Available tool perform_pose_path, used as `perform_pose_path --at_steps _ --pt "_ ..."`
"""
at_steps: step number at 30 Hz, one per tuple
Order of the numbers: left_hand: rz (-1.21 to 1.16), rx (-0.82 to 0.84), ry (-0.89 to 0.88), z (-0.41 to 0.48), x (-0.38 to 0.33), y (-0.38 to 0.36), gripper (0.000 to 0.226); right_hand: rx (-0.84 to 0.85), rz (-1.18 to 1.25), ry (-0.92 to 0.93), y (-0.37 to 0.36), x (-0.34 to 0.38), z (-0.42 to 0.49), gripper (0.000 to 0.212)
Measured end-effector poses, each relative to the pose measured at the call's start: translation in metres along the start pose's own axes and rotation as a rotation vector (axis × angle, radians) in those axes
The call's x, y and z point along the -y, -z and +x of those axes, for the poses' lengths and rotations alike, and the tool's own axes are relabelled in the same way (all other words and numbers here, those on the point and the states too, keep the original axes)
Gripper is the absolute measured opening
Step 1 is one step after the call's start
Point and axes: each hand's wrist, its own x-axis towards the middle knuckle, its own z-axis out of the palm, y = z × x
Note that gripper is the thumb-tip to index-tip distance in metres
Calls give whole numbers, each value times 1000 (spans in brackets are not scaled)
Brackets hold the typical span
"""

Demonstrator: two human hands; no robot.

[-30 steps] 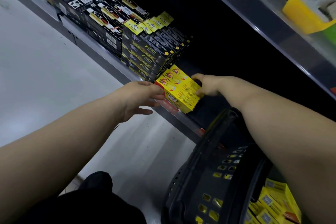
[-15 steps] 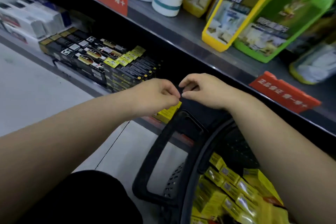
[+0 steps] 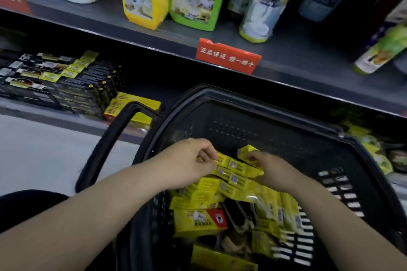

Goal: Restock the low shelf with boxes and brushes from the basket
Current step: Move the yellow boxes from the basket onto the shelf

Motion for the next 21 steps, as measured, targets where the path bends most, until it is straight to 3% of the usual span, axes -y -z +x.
perform_pose_path --at_steps 3,7,15,18,21 --pt "2 31 31 4 4 -13 13 68 38 -29 -29 -7 8 90" --pt "20 83 77 10 3 -19 14 31 34 58 -53 -11 18 104" --pt "17 82 115 14 -9 -33 23 -64 41 193 -50 -21 9 78" --pt "-9 37 144 21 -7 -36 38 -264 281 80 -21 -5 -10 67" --pt "-85 73 129 26 -6 -41 65 -413 680 -23 10 15 -33 70"
